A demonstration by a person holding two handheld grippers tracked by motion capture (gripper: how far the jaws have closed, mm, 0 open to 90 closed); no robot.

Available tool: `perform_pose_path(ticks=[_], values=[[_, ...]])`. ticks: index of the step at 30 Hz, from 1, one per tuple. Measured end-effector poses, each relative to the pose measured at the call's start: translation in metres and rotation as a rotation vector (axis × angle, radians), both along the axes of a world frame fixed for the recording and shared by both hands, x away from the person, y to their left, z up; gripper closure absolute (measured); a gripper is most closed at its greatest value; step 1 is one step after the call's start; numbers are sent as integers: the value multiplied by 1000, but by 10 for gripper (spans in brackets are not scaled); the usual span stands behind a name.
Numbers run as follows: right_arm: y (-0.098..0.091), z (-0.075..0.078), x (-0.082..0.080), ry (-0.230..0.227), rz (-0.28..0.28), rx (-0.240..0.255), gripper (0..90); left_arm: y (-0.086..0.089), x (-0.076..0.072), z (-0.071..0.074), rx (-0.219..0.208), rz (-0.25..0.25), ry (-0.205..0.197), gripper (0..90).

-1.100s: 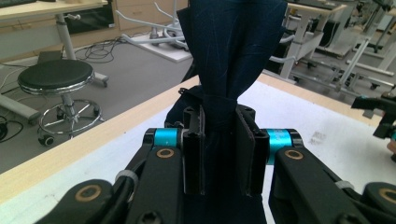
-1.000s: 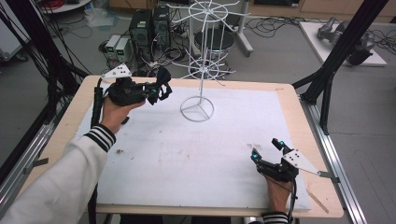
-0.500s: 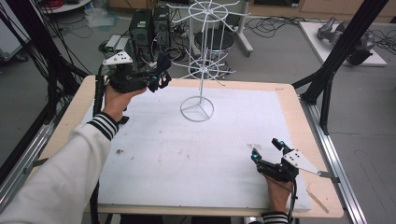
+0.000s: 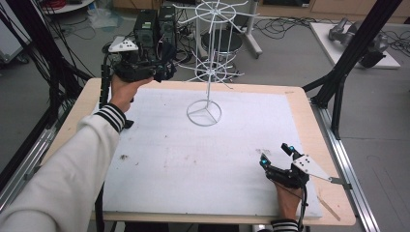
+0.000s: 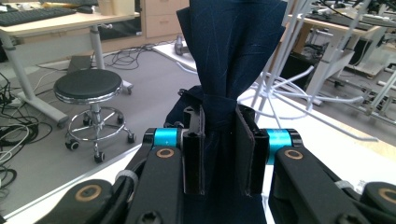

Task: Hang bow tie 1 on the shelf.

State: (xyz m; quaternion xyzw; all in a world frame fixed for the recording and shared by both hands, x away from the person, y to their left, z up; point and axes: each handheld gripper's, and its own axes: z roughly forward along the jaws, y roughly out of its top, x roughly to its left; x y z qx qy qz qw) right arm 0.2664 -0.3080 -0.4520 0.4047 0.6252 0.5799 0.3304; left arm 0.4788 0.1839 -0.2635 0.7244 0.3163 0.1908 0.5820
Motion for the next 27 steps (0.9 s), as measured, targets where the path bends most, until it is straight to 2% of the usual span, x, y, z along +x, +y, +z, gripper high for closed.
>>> perform_pose_path(ticks=[8, 9, 11, 15, 18, 27], values=[[0, 0, 0, -2, -2, -2, 106, -6, 8, 3, 19, 9, -5, 747], [0, 0, 0, 0, -1, 0, 106, -7, 9, 3, 7, 15, -12, 747], [0, 0, 0, 0, 0, 0, 106, -9, 11, 2, -3, 16, -7, 747], [0, 0, 0, -4, -2, -1, 106, -13, 14, -3, 14, 21, 5, 747], [0, 0, 0, -5, -3, -2, 106, -16, 16, -5, 0, 25, 9, 747], [0, 0, 0, -2, 0, 1, 106, -24, 18, -8, 0, 11, 22, 746]])
